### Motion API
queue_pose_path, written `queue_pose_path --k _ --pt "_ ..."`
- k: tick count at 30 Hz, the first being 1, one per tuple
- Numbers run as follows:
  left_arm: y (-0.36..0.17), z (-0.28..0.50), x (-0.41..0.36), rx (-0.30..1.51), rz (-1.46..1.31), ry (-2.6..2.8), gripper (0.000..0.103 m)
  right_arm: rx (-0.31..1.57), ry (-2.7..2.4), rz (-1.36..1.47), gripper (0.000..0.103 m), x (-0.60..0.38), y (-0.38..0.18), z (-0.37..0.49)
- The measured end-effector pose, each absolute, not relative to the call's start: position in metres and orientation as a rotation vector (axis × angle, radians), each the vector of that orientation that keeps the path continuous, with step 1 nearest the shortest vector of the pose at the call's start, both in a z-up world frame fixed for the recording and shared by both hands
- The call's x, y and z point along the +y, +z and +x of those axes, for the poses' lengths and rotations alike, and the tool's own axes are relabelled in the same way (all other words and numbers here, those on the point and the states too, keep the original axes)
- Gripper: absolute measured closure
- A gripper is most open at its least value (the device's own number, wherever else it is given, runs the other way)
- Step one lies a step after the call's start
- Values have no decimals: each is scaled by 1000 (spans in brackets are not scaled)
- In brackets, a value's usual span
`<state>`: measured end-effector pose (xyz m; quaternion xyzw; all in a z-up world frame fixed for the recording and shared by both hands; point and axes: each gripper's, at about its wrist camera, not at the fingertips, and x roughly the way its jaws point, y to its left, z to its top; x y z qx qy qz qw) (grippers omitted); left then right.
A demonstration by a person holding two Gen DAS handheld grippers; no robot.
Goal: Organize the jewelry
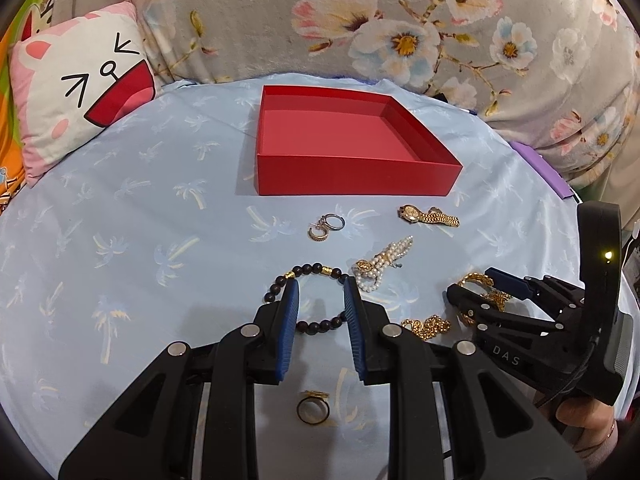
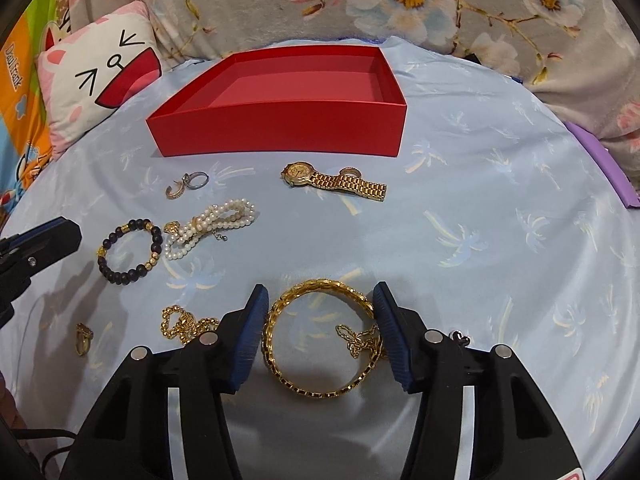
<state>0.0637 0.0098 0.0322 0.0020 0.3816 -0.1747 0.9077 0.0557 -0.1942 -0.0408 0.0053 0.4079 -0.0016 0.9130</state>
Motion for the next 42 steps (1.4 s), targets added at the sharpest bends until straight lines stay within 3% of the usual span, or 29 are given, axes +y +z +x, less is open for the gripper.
queue_pose_path --k 17,25,29,37,39,42 --pt "76 80 15 721 -10 -391 88 648 57 94 50 -216 53 43" --pt "42 62 25 831 -20 -402 87 685 53 130 50 -218 29 22" --pt "18 38 18 891 35 -400 77 714 57 143 50 -217 15 12" --pt "-4 29 12 924 62 -382 77 727 67 155 50 -212 8 4" --pt "-3 27 12 913 72 -378 89 728 70 154 50 -211 8 3" --pt "-3 25 12 908 69 -381 92 728 73 159 50 -210 8 3"
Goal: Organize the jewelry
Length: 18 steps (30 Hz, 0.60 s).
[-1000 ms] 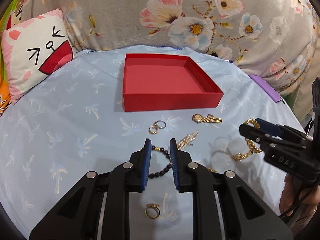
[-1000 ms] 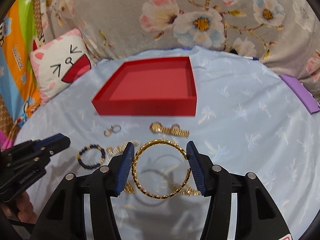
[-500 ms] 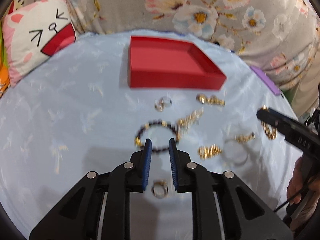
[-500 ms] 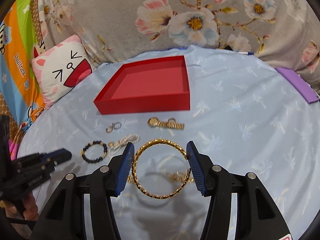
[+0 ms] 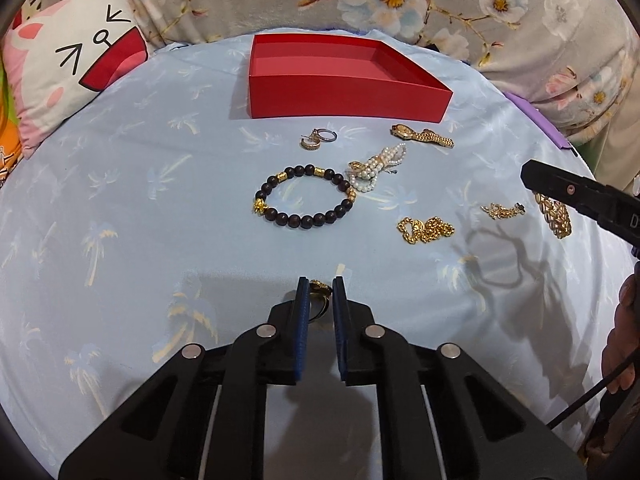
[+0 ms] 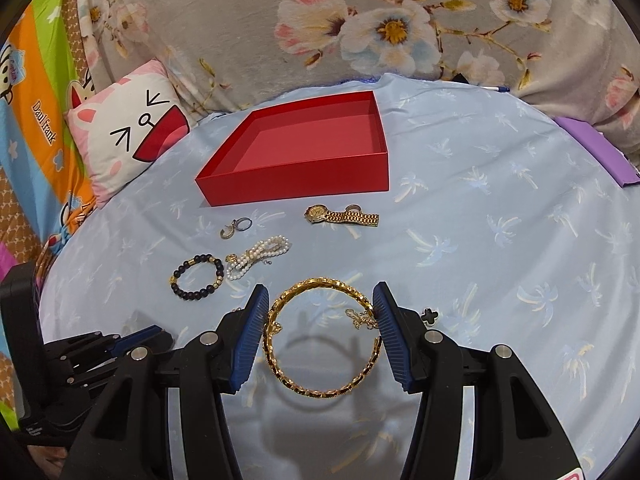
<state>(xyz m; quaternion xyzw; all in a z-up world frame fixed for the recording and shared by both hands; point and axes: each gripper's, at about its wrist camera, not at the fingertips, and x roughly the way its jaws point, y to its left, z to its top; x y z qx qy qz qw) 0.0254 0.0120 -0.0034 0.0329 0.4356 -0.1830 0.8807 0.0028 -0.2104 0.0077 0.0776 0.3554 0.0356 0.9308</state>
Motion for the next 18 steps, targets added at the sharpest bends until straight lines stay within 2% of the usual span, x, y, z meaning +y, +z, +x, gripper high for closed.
queue_pose_path --k 9,18 --pt "0 22 13 889 72 -375 95 723 79 164 50 -207 9 1" --pt "33 28 26 824 29 -373 95 698 86 157 50 -203 24 -2"
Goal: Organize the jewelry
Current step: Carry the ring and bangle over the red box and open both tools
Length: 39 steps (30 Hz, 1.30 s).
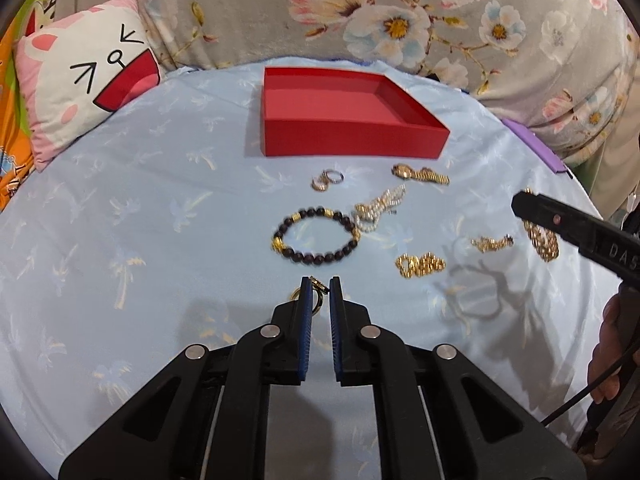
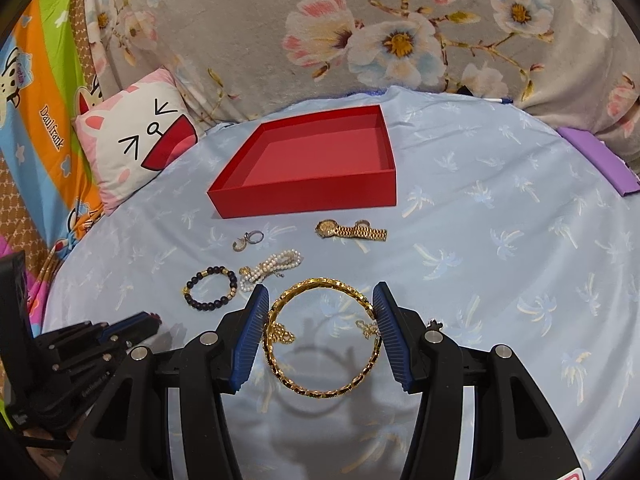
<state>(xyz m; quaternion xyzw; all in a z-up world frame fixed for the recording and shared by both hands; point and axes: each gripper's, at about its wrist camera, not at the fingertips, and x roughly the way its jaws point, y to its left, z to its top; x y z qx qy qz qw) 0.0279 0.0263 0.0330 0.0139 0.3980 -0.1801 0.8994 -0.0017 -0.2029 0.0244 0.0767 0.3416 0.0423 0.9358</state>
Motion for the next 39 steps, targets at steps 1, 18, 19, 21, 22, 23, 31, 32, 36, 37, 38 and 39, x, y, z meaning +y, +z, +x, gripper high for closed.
queue_pose_path --k 1,18,19,21,22,23,31,32,36,37,38,39 --pt "38 31 27 818 24 -373 95 694 94 158 50 -203 28 -1" --pt "128 247 -33 693 3 -389 95 688 172 170 50 -220 90 211" --pt "123 265 -37 713 -5 -396 95 697 171 164 50 -221 87 227" --pt "110 295 -43 749 -18 -386 95 715 161 157 50 -220 80 255" --pt "103 308 -47 769 -20 -382 95 733 159 154 50 -220 74 270" --pt "94 323 -49 785 -18 -364 95 745 152 152 50 -220 70 281" --pt "54 382 -61 859 12 -331 95 862 108 127 50 -220 35 354" --pt "51 387 -61 866 14 -333 95 873 98 120 50 -221 32 359" --pt "39 398 -65 902 24 -320 94 897 70 87 49 -222 23 369" --pt "37 400 -65 916 9 -325 94 891 67 86 49 -222 23 369" --pt "37 402 -64 922 -4 -329 93 883 64 86 49 -222 24 368" --pt "37 403 -64 923 -10 -328 90 874 61 84 49 -223 26 367"
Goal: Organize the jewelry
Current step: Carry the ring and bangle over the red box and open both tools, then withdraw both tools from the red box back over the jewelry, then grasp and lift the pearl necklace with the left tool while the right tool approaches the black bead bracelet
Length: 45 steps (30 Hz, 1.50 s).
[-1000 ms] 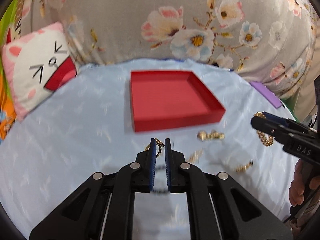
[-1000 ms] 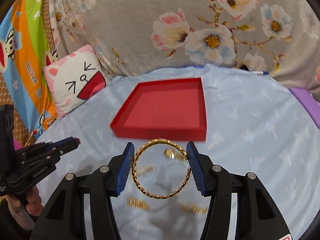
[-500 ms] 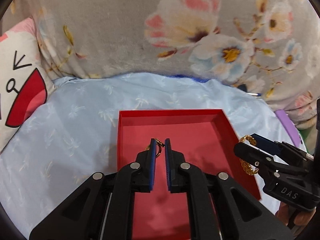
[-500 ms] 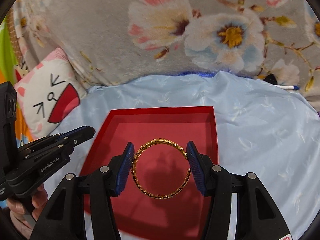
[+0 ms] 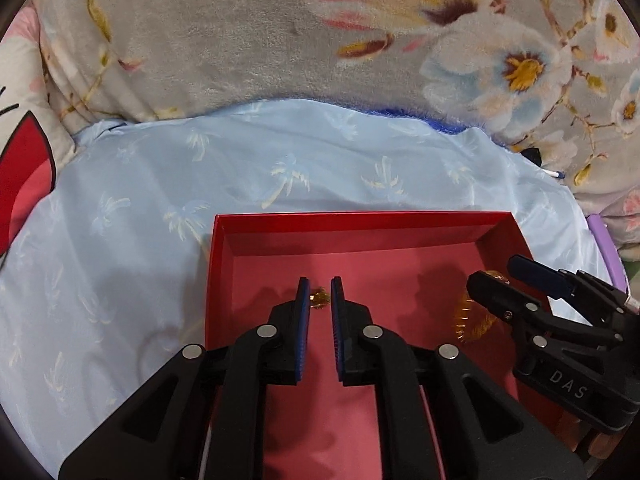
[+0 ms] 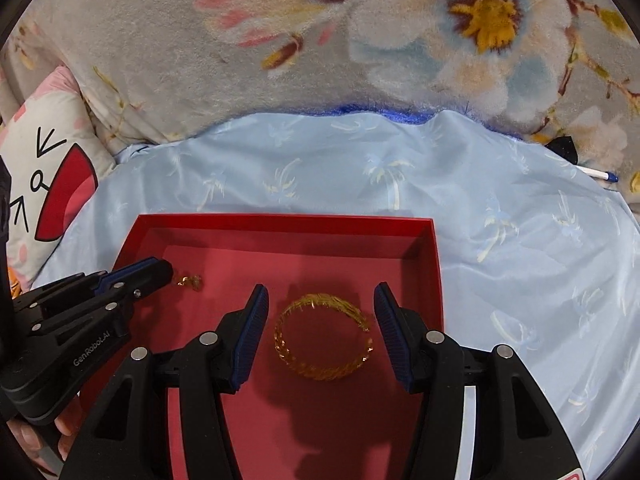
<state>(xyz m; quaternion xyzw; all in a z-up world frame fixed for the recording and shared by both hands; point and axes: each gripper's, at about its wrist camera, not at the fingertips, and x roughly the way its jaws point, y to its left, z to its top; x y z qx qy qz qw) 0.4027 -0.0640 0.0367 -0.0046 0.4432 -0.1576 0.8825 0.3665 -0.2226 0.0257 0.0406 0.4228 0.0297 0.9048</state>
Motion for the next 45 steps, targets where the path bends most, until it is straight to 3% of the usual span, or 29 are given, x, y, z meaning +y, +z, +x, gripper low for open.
queue_pose_path --k 6,11,14,27,36,45 --pt "53 385 -55 856 2 -293 67 793 70 111 49 -232 45 333" --pt "73 333 -36 788 9 -277 62 701 100 107 46 -237 62 258" --pt "77 287 -23 767 -3 -277 48 658 127 125 43 -239 64 199" --pt "26 129 17 867 -82 -297 48 758 173 223 41 -228 2 18" --pt "8 68 19 858 -44 -314 48 788 146 192 41 -215 -28 -21" --pt "1 69 21 865 -13 -277 47 777 144 200 41 -211 -32 -26"
